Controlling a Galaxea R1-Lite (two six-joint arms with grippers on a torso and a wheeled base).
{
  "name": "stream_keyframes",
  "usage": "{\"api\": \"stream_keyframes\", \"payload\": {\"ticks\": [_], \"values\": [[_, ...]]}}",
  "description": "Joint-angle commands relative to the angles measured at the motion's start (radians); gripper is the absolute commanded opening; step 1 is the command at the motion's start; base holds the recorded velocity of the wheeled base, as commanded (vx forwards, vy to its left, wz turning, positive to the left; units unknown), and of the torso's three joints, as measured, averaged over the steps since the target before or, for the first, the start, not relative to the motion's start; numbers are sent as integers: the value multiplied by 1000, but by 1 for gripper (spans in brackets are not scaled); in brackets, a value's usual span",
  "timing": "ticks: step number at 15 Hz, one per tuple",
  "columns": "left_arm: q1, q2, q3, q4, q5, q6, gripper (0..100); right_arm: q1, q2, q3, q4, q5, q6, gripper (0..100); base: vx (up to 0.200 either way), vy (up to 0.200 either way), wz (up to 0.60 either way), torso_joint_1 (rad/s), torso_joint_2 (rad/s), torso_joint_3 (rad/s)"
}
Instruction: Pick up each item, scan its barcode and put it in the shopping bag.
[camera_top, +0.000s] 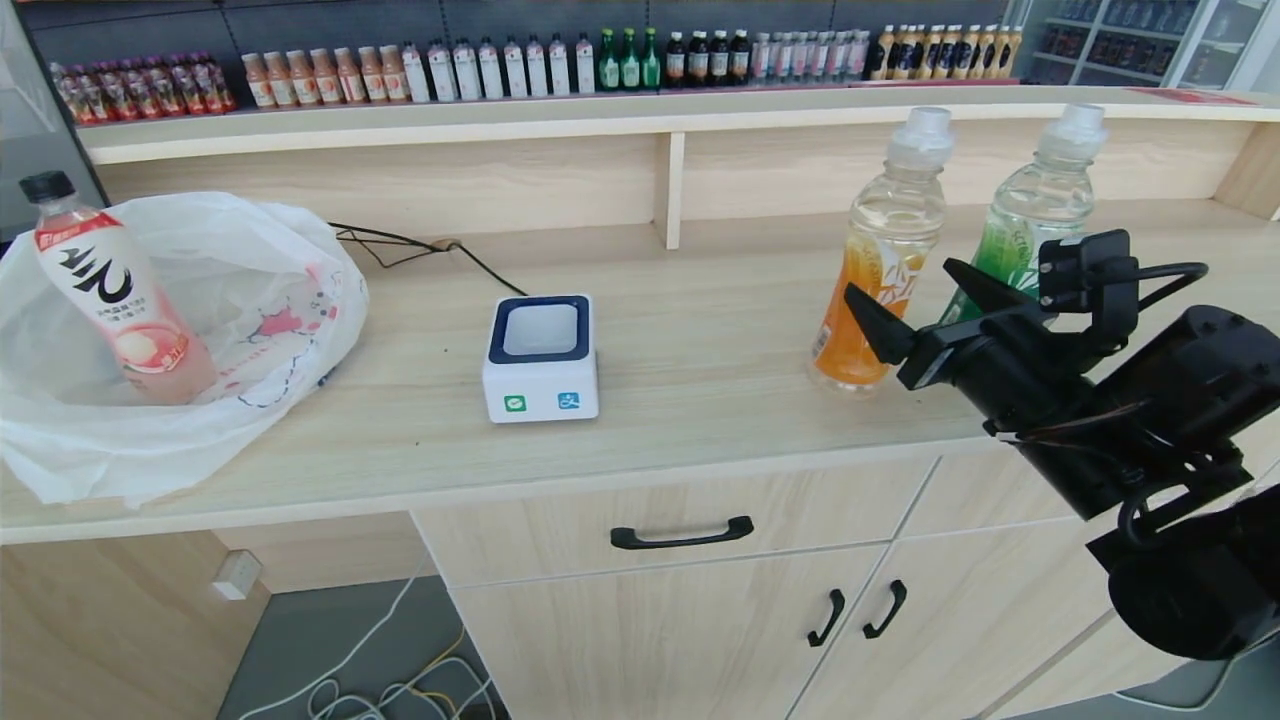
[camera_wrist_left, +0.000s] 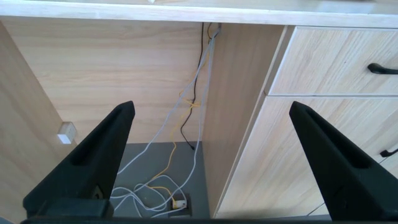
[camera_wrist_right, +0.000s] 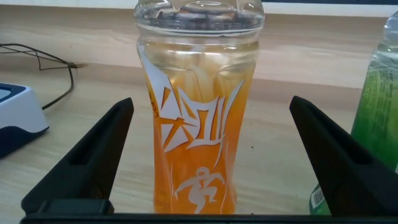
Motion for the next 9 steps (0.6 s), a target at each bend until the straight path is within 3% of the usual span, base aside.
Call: {"api": "stream_keyframes", "payload": {"ticks": [1,9], "values": [[0,0,0,0,0,0,100,-3,36,-41,-1,-1,3,100,0,0,0,0,0,0],[1,0,0,0,0,2,100,0,63,-89,-1,4,4,100,0,0,0,0,0,0]]}}
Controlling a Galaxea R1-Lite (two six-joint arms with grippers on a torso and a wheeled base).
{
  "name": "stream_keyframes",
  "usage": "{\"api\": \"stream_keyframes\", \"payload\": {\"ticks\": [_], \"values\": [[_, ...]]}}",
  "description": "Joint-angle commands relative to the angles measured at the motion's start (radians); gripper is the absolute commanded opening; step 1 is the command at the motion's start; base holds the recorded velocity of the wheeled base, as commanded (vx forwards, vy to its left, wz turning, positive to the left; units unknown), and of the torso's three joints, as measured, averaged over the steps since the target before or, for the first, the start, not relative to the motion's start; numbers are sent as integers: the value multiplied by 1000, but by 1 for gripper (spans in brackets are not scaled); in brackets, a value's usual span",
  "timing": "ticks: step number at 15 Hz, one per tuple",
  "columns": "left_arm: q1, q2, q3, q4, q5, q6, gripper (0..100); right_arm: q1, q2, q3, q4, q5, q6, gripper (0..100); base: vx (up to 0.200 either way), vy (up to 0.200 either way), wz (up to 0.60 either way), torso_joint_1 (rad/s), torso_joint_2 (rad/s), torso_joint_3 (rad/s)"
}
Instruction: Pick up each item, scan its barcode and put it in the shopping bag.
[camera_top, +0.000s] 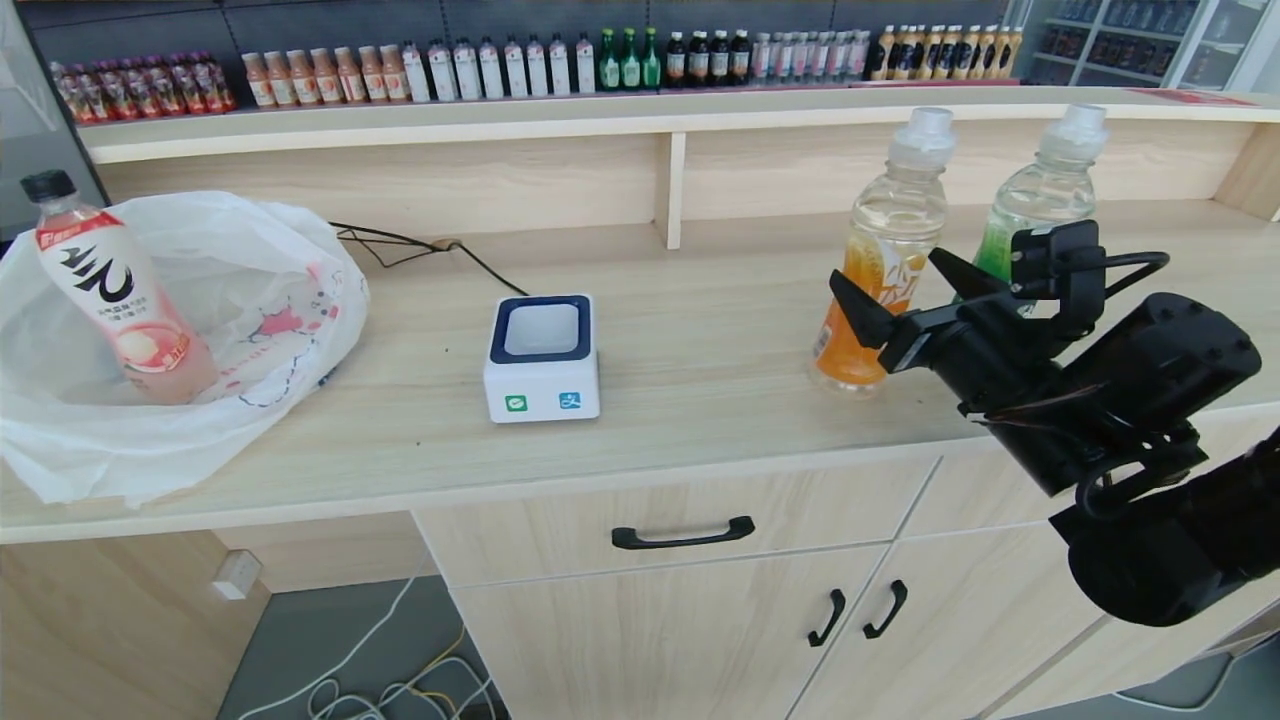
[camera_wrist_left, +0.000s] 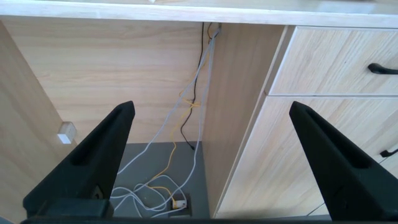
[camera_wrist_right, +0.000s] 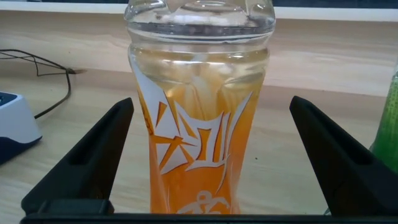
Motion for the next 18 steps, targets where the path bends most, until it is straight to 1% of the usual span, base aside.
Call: {"api": "stream_keyframes", "payload": {"ticks": [1,4,5,10,18], "values": [[1,0,0,0,1,0,100,-1,6,-19,-1,1,-1,100,0,0,0,0,0,0],[0,0,0,0,0,0,100,0,38,-77,-1,8,1,100,0,0,0,0,0,0],[1,0,0,0,0,0,100,0,46,-89,14,14,1,100,0,0,0,0,0,0],[0,0,0,0,1,0,100,17,58,-237,134,11,-5,100,0,0,0,0,0,0],[0,0,0,0,0,0,100,17,60,-221,142,9,-10,100,0,0,0,0,0,0]]}}
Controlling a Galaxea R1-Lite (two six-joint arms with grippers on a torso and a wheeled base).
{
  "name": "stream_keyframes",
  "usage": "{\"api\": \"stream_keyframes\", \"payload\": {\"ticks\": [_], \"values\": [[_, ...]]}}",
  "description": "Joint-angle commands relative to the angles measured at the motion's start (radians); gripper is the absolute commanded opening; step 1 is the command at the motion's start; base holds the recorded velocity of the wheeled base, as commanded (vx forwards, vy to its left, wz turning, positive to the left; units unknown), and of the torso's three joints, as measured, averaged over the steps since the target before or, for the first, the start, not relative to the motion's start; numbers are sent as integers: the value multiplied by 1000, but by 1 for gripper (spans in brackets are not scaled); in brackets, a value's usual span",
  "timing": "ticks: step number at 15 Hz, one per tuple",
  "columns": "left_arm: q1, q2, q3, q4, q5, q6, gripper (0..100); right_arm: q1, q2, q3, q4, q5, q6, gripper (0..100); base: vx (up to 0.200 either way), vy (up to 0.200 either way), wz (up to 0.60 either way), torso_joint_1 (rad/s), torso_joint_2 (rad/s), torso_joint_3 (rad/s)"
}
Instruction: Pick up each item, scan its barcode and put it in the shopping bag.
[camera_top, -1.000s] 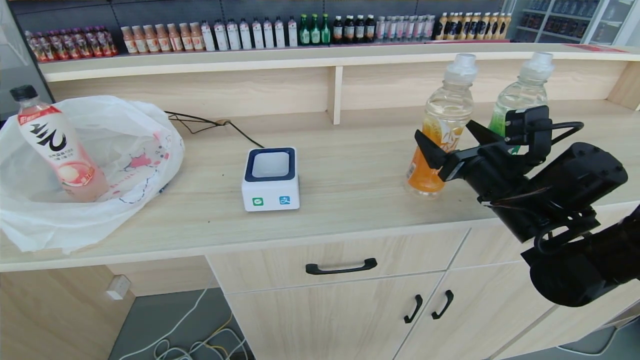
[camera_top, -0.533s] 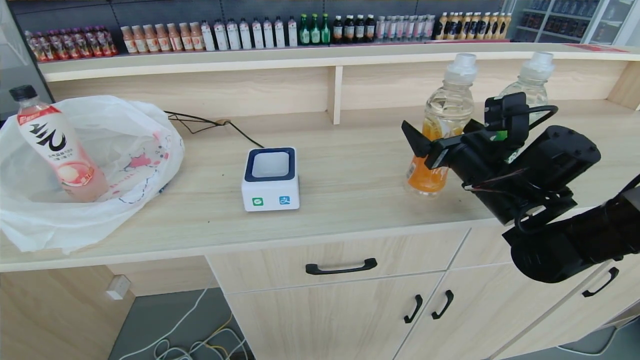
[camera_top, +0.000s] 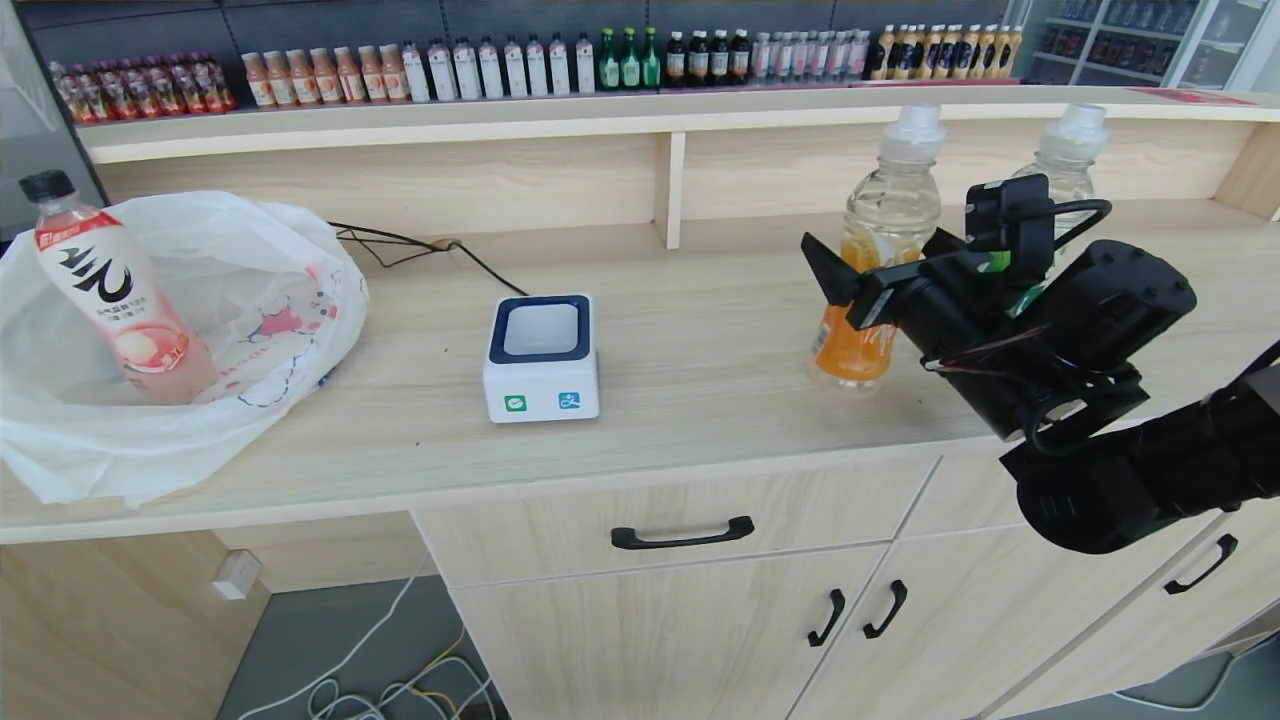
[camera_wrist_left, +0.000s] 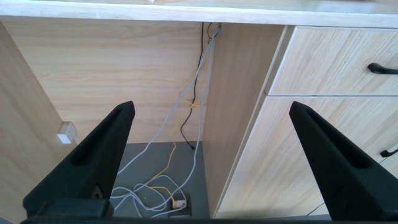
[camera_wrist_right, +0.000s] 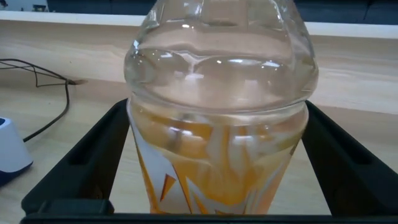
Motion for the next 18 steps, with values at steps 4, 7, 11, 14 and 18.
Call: {"api": "stream_keyframes", "payload": {"ticks": [4,7,11,14,18], "values": [[0,0,0,0,0,0,100,1,-7,22,-6,-1,0,100,0,0,0,0,0,0],[0,0,0,0,0,0,100,1,-16,48,-8,-3,0,100,0,0,0,0,0,0],[0,0,0,0,0,0,100,0,-18,48,-11,-1,6,0,0,0,0,0,0,0],[1,0,0,0,0,0,100,0,-19,46,-31,0,11,0,0,0,0,0,0,0],[0,0,0,0,0,0,100,0,-32,54,-32,3,14,0,0,0,0,0,0,0]]}}
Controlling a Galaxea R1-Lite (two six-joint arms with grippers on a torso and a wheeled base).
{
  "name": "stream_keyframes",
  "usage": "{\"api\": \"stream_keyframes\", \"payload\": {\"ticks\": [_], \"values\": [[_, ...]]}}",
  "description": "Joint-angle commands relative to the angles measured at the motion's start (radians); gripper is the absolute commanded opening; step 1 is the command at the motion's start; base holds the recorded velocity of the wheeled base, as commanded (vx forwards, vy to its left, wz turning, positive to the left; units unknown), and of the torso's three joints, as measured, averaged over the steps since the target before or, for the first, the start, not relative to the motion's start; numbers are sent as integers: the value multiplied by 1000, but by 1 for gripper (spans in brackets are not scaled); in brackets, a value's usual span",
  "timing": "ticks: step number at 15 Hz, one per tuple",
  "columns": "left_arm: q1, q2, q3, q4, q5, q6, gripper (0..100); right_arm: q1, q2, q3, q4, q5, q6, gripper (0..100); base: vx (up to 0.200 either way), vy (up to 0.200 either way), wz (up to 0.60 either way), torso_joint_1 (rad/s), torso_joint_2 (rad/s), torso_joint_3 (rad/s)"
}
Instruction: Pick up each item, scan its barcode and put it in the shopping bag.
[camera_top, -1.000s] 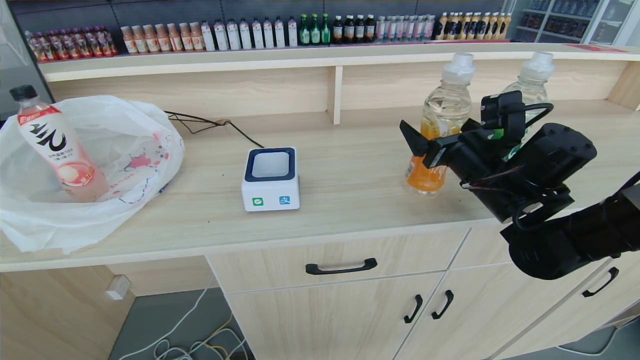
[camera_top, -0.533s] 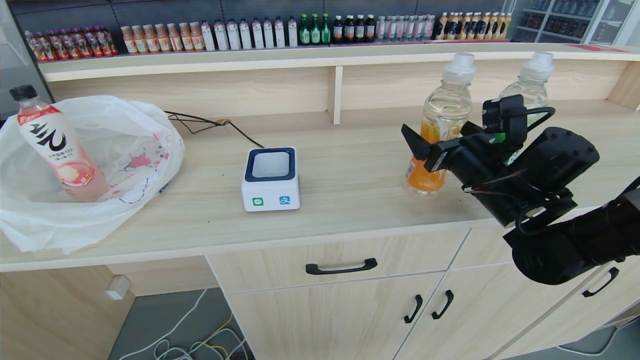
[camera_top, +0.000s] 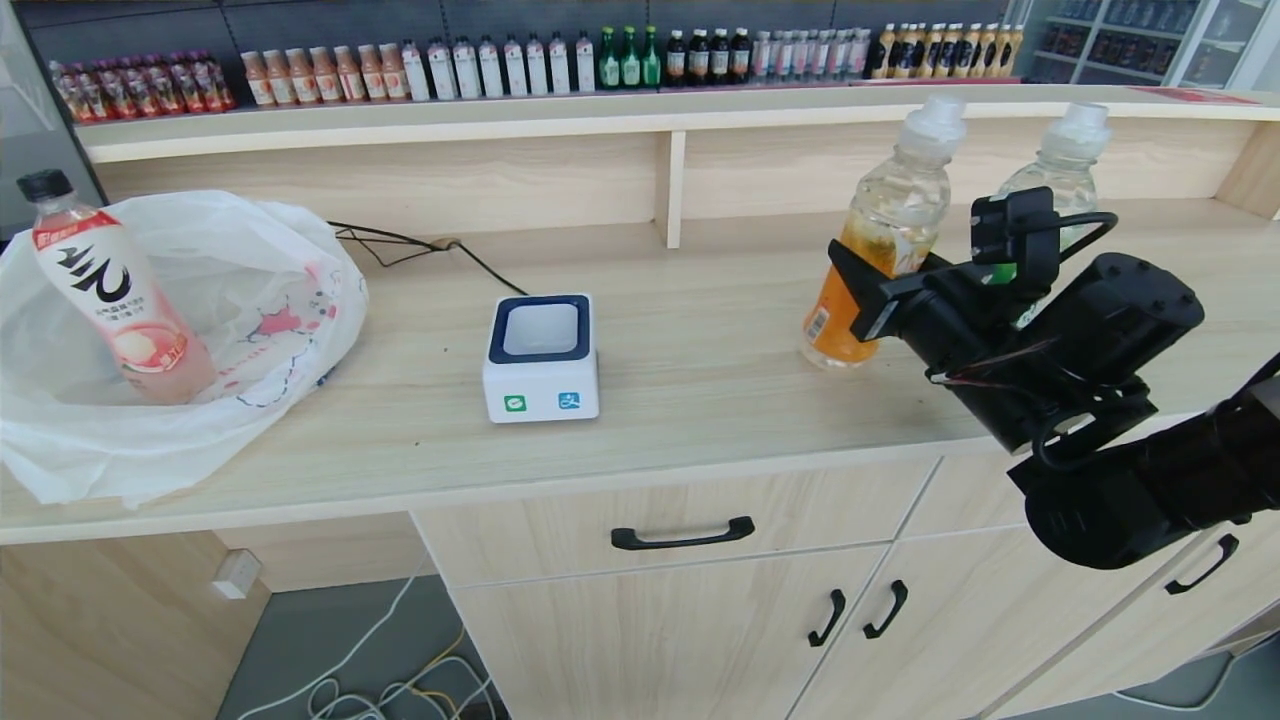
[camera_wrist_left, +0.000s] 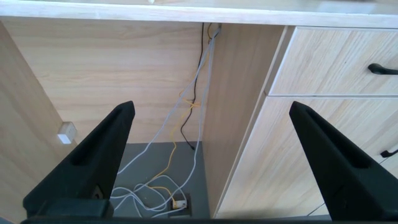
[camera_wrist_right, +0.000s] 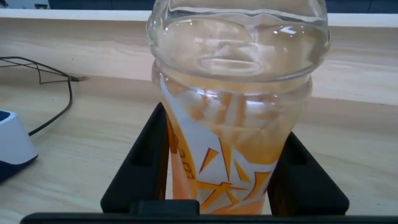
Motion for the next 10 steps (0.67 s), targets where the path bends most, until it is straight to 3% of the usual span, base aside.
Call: {"api": "stream_keyframes", "payload": {"ticks": [1,10], "values": [[-1,0,0,0,0,0,100,-1,-16,7,-3,3,1,0,0,0,0,0,0,0],[1,0,0,0,1,0,100,1,-106,50,-17,4,53,0,0,0,0,0,0,0]]}}
